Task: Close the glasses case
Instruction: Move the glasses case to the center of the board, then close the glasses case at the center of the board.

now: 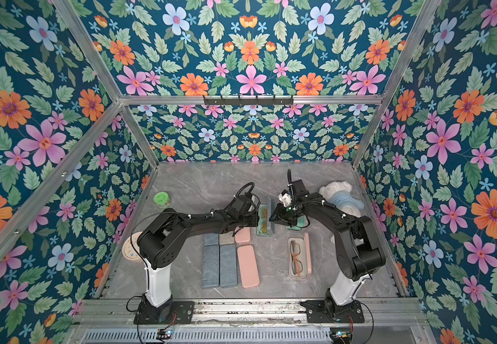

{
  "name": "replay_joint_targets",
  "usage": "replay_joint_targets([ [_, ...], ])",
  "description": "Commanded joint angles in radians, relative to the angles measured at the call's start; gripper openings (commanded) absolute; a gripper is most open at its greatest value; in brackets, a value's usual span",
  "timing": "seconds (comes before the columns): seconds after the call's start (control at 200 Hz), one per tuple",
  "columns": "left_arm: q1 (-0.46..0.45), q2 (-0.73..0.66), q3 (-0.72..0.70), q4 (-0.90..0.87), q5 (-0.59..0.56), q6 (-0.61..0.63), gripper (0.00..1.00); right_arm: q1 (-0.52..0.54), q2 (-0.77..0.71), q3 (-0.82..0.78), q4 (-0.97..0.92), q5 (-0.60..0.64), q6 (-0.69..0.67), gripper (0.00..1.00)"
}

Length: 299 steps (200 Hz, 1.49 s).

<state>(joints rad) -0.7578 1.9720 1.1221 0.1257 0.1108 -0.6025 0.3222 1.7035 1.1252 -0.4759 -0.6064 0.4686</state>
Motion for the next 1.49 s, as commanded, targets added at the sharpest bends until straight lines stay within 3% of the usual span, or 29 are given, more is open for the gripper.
replay_joint_targets([
  [0.0, 0.003, -0.005, -0.010, -0.091, -0.036, -0.006, 0.14, 0.005, 0.007, 0.007, 0.011, -0.019, 0.005, 0.31],
  [1.135, 0.020, -0.064, -0.051, -0.066, -0.045, -0.002, 0.13, 0.028, 0.018, 0.014, 0.054, -0.059, 0.032, 0.29],
  [1.49, 0.021, -0.101, -0.073, -0.060, -0.063, 0.003, 0.21, 0.028, 0.011, 0.036, 0.035, -0.066, 0.032, 0.29],
])
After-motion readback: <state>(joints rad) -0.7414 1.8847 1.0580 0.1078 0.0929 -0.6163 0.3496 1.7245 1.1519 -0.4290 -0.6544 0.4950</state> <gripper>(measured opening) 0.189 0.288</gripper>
